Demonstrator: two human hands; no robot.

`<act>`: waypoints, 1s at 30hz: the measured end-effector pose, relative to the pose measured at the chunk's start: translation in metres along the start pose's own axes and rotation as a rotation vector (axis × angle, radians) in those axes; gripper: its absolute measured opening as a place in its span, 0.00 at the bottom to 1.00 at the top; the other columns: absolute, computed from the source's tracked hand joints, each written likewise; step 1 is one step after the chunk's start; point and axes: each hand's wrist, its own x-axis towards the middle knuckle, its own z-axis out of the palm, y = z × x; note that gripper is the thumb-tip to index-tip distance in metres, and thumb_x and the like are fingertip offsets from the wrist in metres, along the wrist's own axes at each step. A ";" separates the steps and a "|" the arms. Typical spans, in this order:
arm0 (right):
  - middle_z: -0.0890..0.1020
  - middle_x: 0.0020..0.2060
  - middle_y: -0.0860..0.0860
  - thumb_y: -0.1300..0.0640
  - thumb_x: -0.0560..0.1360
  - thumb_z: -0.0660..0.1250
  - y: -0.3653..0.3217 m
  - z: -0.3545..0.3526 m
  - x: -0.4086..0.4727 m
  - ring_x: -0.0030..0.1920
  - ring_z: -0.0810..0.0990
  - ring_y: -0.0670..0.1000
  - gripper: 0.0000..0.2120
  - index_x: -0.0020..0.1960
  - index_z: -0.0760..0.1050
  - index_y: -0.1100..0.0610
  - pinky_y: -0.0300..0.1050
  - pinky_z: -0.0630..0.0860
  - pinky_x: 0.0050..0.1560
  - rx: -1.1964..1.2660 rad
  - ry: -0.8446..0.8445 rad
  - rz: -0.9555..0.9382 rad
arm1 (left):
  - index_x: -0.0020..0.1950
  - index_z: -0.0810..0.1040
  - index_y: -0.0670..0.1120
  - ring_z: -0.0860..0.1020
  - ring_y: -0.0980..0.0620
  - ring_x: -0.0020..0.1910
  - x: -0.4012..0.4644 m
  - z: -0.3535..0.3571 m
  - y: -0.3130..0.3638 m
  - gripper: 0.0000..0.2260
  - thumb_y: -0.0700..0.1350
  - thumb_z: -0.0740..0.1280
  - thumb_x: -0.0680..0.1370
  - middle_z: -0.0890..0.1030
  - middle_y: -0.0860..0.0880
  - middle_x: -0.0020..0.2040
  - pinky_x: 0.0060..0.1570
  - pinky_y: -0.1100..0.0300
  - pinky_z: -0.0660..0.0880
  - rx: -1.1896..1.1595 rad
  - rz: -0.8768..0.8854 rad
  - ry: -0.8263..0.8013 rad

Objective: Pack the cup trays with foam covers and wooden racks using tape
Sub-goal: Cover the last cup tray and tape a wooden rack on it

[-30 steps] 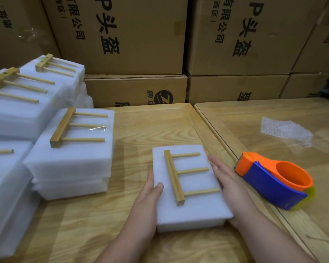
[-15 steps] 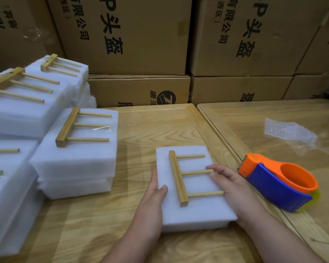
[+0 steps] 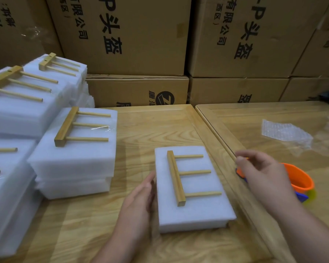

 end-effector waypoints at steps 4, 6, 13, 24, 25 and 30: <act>0.81 0.45 0.44 0.42 0.74 0.71 0.004 -0.050 0.021 0.46 0.80 0.46 0.10 0.51 0.78 0.46 0.43 0.71 0.43 -0.570 0.069 -0.047 | 0.56 0.79 0.35 0.81 0.39 0.60 0.004 -0.019 -0.005 0.13 0.35 0.56 0.83 0.85 0.39 0.54 0.66 0.44 0.73 -0.104 0.066 0.157; 0.79 0.43 0.49 0.34 0.71 0.69 0.012 -0.065 0.029 0.46 0.79 0.55 0.21 0.51 0.76 0.51 0.48 0.74 0.44 -0.847 -0.076 0.091 | 0.54 0.79 0.35 0.83 0.40 0.56 0.005 -0.019 -0.008 0.12 0.34 0.56 0.83 0.86 0.38 0.52 0.60 0.47 0.79 -0.088 0.084 0.153; 0.78 0.29 0.49 0.33 0.70 0.70 0.030 -0.069 0.033 0.31 0.77 0.49 0.23 0.38 0.72 0.53 0.45 0.66 0.28 -1.136 -0.220 0.154 | 0.58 0.80 0.36 0.84 0.43 0.55 0.005 -0.023 -0.017 0.12 0.34 0.58 0.83 0.85 0.38 0.56 0.50 0.57 0.82 0.012 0.077 0.043; 0.83 0.45 0.39 0.48 0.73 0.73 -0.003 -0.078 0.004 0.46 0.81 0.41 0.09 0.50 0.76 0.43 0.37 0.75 0.47 -0.554 -0.288 -0.332 | 0.53 0.84 0.59 0.82 0.58 0.52 -0.026 0.000 0.043 0.12 0.53 0.71 0.71 0.86 0.53 0.54 0.52 0.63 0.77 0.342 0.403 -0.008; 0.83 0.47 0.37 0.49 0.74 0.73 -0.012 -0.073 -0.001 0.47 0.80 0.38 0.08 0.51 0.76 0.43 0.32 0.72 0.46 -0.508 -0.311 -0.376 | 0.55 0.83 0.61 0.82 0.57 0.54 -0.027 0.006 0.052 0.14 0.56 0.70 0.70 0.85 0.54 0.56 0.53 0.62 0.77 0.381 0.427 -0.058; 0.83 0.48 0.39 0.50 0.72 0.71 -0.040 -0.047 -0.018 0.47 0.80 0.40 0.12 0.53 0.75 0.39 0.31 0.71 0.45 -0.386 -0.412 -0.467 | 0.66 0.73 0.70 0.74 0.61 0.67 -0.028 0.035 0.093 0.21 0.61 0.69 0.73 0.76 0.65 0.68 0.62 0.55 0.72 0.733 0.560 -0.308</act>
